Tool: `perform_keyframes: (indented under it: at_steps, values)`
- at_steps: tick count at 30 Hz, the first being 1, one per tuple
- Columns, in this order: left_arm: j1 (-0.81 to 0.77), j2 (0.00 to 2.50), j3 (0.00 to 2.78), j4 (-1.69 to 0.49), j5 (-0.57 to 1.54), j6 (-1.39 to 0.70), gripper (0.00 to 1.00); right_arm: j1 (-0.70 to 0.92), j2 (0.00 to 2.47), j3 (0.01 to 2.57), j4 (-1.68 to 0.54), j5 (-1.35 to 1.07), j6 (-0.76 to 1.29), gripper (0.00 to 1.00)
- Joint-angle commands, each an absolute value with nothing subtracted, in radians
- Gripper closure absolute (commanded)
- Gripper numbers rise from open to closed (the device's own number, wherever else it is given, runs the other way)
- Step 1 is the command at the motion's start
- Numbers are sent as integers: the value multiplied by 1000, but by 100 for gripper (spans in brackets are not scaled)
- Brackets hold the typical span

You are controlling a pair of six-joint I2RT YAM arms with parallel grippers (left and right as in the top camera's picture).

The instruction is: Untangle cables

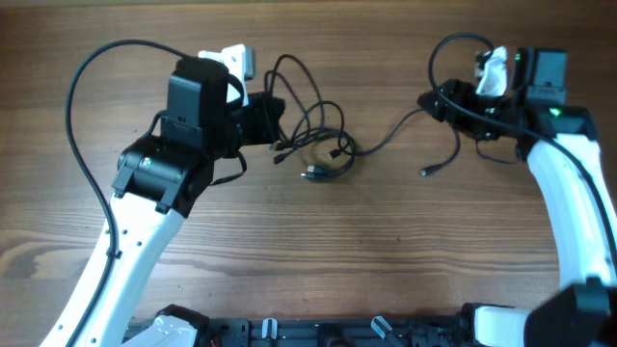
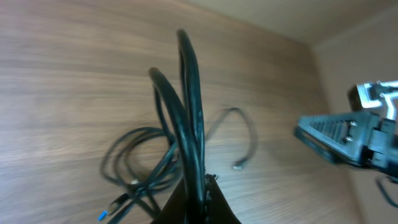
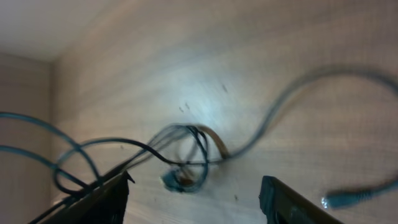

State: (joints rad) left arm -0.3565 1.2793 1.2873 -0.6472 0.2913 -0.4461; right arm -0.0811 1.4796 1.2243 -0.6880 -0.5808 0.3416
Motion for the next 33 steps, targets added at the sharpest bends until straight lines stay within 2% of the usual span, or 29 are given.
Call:
perform_keyframes:
  at_steps: [1, 11, 18, 21, 24, 33]
  values:
    - [-347, 1268, 1289, -608, 506, -445, 96, -81, 1428, 1248, -672, -580, 314, 29]
    - [-347, 1271, 1289, -645, 481, -456, 96, -68, 1427, 1249, -705, -583, 261, 29]
    - [-348, 1272, 1289, -586, 480, -456, 96, 73, 1428, 1250, -655, -678, 243, 26]
    - [-350, 1272, 1289, -547, 590, -456, 96, 154, 1435, 1250, -590, -682, 227, 18]
    - [-349, 1271, 1289, -472, 721, -465, 96, 213, 1440, 1250, -516, -794, 154, 14]
    - [-348, 1272, 1289, -372, 830, -630, 96, 241, 1542, 1250, -419, -733, 112, 14]
